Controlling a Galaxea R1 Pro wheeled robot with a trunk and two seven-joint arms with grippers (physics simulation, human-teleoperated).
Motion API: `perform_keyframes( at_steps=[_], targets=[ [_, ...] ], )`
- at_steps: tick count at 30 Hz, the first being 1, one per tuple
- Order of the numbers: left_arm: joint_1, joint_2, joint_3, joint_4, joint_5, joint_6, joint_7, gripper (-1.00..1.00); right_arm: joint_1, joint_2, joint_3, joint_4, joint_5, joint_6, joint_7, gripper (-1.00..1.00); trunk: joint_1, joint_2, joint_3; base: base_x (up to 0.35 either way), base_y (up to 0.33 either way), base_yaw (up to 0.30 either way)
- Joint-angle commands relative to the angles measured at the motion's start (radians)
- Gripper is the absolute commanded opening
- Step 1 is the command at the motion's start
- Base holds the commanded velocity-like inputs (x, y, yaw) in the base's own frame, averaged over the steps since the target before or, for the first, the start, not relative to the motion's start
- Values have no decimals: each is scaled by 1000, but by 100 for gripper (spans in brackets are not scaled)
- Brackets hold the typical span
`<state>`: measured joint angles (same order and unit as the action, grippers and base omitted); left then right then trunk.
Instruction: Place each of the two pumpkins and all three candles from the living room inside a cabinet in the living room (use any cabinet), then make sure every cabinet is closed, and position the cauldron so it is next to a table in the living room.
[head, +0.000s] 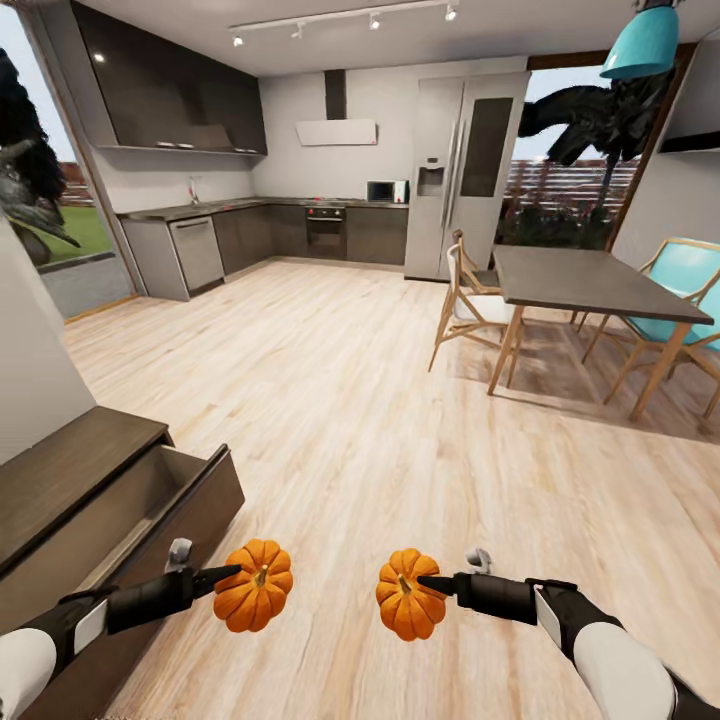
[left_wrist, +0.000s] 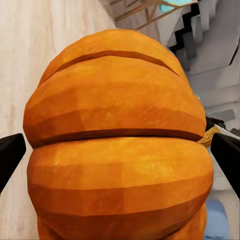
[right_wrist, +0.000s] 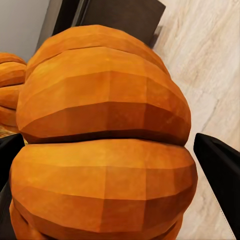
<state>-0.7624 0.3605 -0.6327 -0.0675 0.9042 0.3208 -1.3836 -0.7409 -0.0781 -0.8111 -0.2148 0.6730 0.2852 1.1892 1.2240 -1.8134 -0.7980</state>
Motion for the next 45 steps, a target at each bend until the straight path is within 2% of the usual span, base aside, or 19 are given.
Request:
perform_keyframes(
  at_steps=[1,10,19,45],
  targets=[
    [0,0,-1,0,0,0,0,-100,0,0,-2,0,0,0,0,-100,0,0,0,225,-240,286],
    [0,2,-1,0,1,0,0,-100,0,1,-2,0,-1,0,0,-100,0,0,0,275,-192,286],
    [0,5,-1,1,2,0,0,-100,0,1,-2,0,3,0,0,-100,0,0,0,256,-14,286],
    [0,6,0,2,5,-1,-5,-100,0,1,-2,0,5,0,1,-100,0,0,0,9,-9,287]
  ],
)
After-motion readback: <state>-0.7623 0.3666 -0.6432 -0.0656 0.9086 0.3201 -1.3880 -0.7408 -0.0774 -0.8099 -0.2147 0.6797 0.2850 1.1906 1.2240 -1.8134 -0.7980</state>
